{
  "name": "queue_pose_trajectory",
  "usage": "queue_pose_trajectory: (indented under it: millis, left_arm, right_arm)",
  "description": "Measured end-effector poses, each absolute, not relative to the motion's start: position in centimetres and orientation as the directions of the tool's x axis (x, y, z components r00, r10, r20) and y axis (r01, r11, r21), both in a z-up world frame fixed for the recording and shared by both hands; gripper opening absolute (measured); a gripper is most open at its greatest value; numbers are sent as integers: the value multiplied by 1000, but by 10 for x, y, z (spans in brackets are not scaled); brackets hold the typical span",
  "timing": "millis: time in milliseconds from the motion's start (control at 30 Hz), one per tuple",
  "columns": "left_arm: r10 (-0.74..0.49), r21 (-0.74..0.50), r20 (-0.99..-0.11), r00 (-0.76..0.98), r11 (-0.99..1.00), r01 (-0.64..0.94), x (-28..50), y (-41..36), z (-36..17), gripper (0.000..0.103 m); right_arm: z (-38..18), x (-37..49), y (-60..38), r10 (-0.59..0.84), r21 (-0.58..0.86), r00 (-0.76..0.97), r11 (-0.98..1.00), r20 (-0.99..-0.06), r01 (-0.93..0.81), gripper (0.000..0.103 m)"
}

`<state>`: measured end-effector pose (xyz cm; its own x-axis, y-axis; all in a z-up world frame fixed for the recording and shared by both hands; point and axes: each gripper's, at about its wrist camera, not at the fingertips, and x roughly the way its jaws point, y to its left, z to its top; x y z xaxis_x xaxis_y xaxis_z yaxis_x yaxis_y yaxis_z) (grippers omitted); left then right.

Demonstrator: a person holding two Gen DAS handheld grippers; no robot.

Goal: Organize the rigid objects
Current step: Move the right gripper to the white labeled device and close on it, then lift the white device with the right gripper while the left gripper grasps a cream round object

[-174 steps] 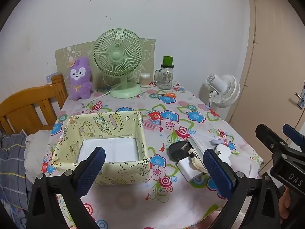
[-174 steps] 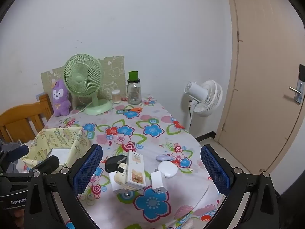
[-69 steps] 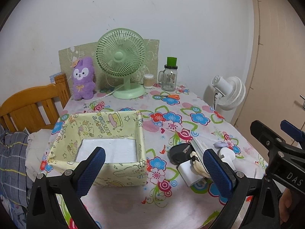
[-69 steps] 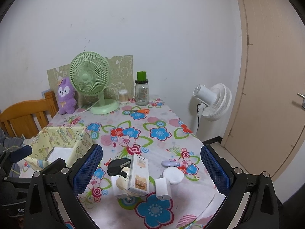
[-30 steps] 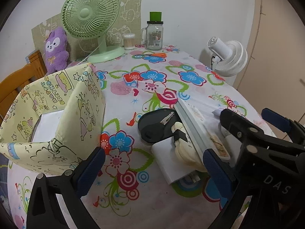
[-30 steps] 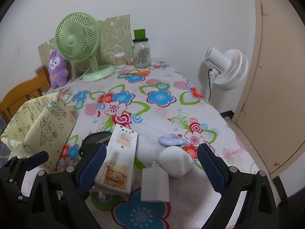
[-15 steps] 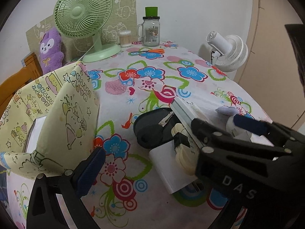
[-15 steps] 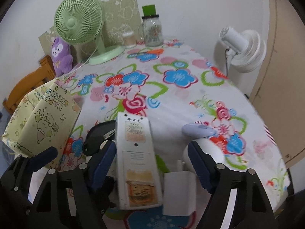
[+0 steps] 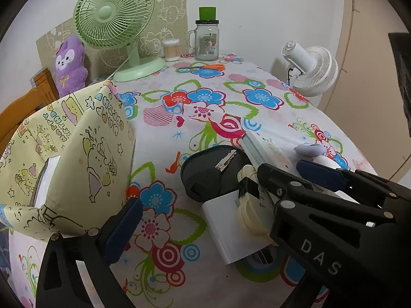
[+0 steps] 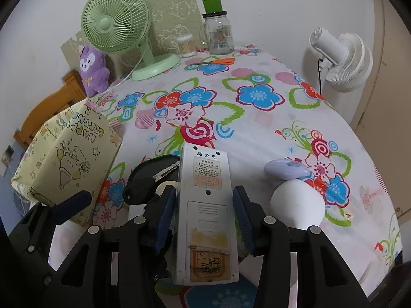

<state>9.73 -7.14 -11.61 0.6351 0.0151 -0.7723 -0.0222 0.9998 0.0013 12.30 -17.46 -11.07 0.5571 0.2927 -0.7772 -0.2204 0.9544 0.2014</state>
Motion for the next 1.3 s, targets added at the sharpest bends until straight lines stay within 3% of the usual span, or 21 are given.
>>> queue_pose_trajectory:
  millis: [467,1000,1200,1300]
  left_arm:
    - [8,16,-770,638,1000,7,91,-77,-117,103]
    - [-32,24,-779,626,996,81,78,-91,-128,103]
    - [-38,25,-755,654,996,87,85,-97,-126,94]
    - [-76,-11,-754,653,995,103,92,-99,-127,82]
  right_arm:
    - [-118,126,-187,304,270,550,952,-778,-144,47]
    - [-106,112,-194,226,187,612,974,-758,-129,47]
    - [-108,113,-201,212,185,610,977,-763,-107,47]
    - [-107,113,-203,205,181,615,978,-761,-102,47]
